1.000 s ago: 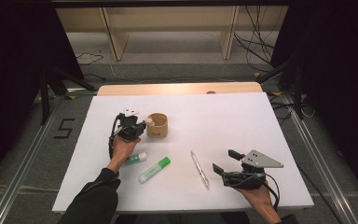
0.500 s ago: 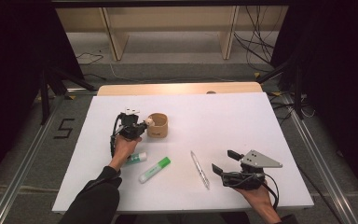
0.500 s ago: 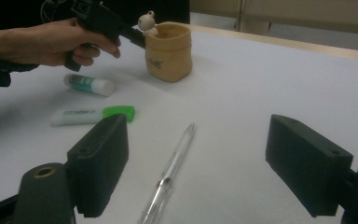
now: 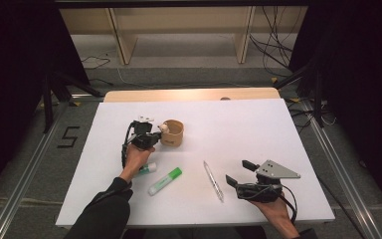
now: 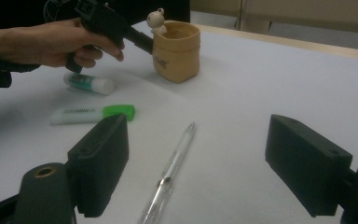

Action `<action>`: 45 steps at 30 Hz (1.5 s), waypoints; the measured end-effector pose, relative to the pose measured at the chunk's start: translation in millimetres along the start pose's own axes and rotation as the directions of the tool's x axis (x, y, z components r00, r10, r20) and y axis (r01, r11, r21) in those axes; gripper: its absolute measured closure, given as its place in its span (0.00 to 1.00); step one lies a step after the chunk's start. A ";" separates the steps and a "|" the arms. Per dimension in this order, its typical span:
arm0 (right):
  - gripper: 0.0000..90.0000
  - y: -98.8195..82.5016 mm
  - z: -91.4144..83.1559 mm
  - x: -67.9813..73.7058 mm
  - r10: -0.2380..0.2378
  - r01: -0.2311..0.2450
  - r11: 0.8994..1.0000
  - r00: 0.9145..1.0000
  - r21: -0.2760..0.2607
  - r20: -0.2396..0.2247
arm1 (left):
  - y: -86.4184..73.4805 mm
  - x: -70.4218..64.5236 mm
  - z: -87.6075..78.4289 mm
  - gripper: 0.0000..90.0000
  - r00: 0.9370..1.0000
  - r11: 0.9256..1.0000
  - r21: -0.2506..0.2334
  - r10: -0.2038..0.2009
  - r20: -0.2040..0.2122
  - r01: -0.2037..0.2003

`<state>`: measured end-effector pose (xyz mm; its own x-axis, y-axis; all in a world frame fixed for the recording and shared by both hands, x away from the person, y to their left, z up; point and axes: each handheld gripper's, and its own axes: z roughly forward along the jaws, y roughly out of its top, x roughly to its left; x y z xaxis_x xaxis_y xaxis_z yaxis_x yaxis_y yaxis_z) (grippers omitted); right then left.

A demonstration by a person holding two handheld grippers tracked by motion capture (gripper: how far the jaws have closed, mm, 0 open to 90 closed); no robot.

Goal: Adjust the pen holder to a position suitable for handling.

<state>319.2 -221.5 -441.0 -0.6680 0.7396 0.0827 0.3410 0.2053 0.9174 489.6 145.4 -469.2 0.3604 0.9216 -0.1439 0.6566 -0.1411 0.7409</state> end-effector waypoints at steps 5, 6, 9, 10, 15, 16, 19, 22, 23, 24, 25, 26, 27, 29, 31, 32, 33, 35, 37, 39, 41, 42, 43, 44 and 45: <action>0.25 0.0 -0.4 -0.1 -0.001 0.001 1.000 1.000 0.000 0.000 | -2.3 -9.8 6.8 0.99 1.000 1.000 0.023 0.021 0.013 -0.021; 0.25 0.0 -0.4 -0.2 -0.001 0.001 1.000 1.000 0.000 0.001 | -1.9 -11.1 7.0 0.99 1.000 0.999 0.027 0.024 0.013 -0.024; 0.25 0.1 -0.5 -0.2 -0.001 0.001 1.000 1.000 0.000 0.001 | -0.7 -17.1 8.8 0.99 0.999 0.999 0.027 0.024 0.025 -0.025; 0.25 0.1 -0.5 -0.2 -0.001 0.001 1.000 1.000 0.000 0.001 | -0.4 -19.2 9.3 0.99 0.999 0.999 0.029 0.028 0.029 -0.029; 0.25 0.1 -0.4 0.3 -0.001 0.001 1.000 1.000 0.000 0.001 | 0.9 -29.2 12.1 0.99 0.998 0.999 0.032 0.041 0.045 -0.043; 0.25 0.2 -0.5 0.2 -0.001 0.001 1.000 1.000 0.000 0.001 | 1.1 -31.4 12.5 0.99 0.998 0.998 0.033 0.043 0.051 -0.044; 0.25 0.1 -0.5 0.0 -0.002 0.002 1.000 1.000 0.001 0.000 | 1.7 -37.6 12.6 0.99 0.997 0.998 0.034 0.052 0.065 -0.055; 0.25 0.1 -0.4 0.0 -0.002 0.002 1.000 1.000 0.002 0.001 | 2.1 -42.8 13.6 0.99 0.995 0.997 0.033 0.067 0.070 -0.070; 0.25 0.1 -0.4 0.0 -0.001 0.001 1.000 1.000 0.002 0.000 | 2.1 -44.2 14.0 0.99 0.995 0.997 0.034 0.069 0.071 -0.072; 0.25 0.1 -0.4 0.1 -0.002 0.002 1.000 1.000 0.002 0.000 | 2.2 -46.1 14.7 0.99 0.995 0.997 0.032 0.064 0.072 -0.066; 0.25 0.2 -0.4 0.2 -0.003 0.003 1.000 1.000 0.001 0.000 | 2.6 -46.7 14.8 0.99 0.995 0.997 0.037 0.072 0.076 -0.075; 0.25 0.2 -0.5 0.2 -0.003 0.003 1.000 1.000 0.002 0.000 | 2.7 -48.4 15.2 0.99 0.994 0.997 0.034 0.070 0.078 -0.073; 0.25 0.2 -0.5 0.2 -0.003 0.003 1.000 1.000 0.002 0.000 | 3.0 -49.8 15.5 0.99 0.994 0.996 0.035 0.075 0.080 -0.078; 0.25 0.1 -0.5 0.0 -0.002 0.002 1.000 1.000 0.002 0.001 | 3.3 -51.9 16.3 0.99 0.994 0.996 0.035 0.079 0.080 -0.082; 0.25 0.2 -0.5 0.2 -0.001 0.001 1.000 1.000 0.001 0.000 | 3.7 -53.0 17.6 0.99 0.994 0.996 0.031 0.080 0.079 -0.082; 0.25 0.2 -0.5 0.2 -0.001 0.001 1.000 1.000 0.001 0.000 | 3.9 -53.4 18.1 0.99 0.994 0.996 0.030 0.079 0.079 -0.082; 0.25 0.2 -0.4 0.3 -0.003 0.003 1.000 1.000 0.002 0.000 | 4.2 -53.5 18.7 0.99 0.994 0.996 0.030 0.078 0.077 -0.081; 0.25 0.1 -0.2 0.4 -0.003 0.003 1.000 1.000 0.001 0.000 | 4.6 -53.7 19.8 0.99 0.994 0.997 0.028 0.071 0.077 -0.074; 0.25 0.1 -0.1 0.5 -0.004 0.004 1.000 1.000 0.001 -0.001 | 4.5 -53.8 20.6 0.99 0.995 0.997 0.025 0.067 0.080 -0.069; 0.25 0.1 -0.2 0.5 -0.004 0.004 1.000 1.000 0.000 0.000 | 4.4 -53.9 20.7 0.99 0.994 0.997 0.028 0.069 0.080 -0.071; 0.25 0.2 -0.3 0.2 -0.003 0.003 1.000 1.000 0.003 -0.001 | 4.6 -53.4 20.6 0.99 0.994 0.997 0.029 0.068 0.083 -0.071; 0.25 0.1 -0.1 0.3 -0.004 0.004 1.000 1.000 0.002 0.000 | 4.7 -53.4 20.5 0.99 0.995 0.998 0.022 0.062 0.084 -0.064; 0.25 0.2 -0.3 0.4 -0.004 0.004 1.000 1.000 0.001 0.000 | 5.2 -52.7 19.7 0.98 0.994 0.998 0.022 0.064 0.084 -0.066; 0.25 0.2 -0.3 0.4 -0.004 0.004 1.000 1.000 0.001 0.000 | 6.0 -52.2 18.4 0.98 0.994 0.998 0.023 0.063 0.084 -0.065; 0.25 0.2 -0.4 0.5 -0.003 0.003 1.000 1.000 0.001 -0.001 | 6.6 -51.6 17.1 0.96 0.994 0.998 0.019 0.062 0.087 -0.064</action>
<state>318.7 -221.4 -440.6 -0.6696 0.7384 0.0807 0.3395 0.2076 0.9174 486.6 90.7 -468.1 0.4572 0.8759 -0.1543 0.6449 -0.2070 0.7357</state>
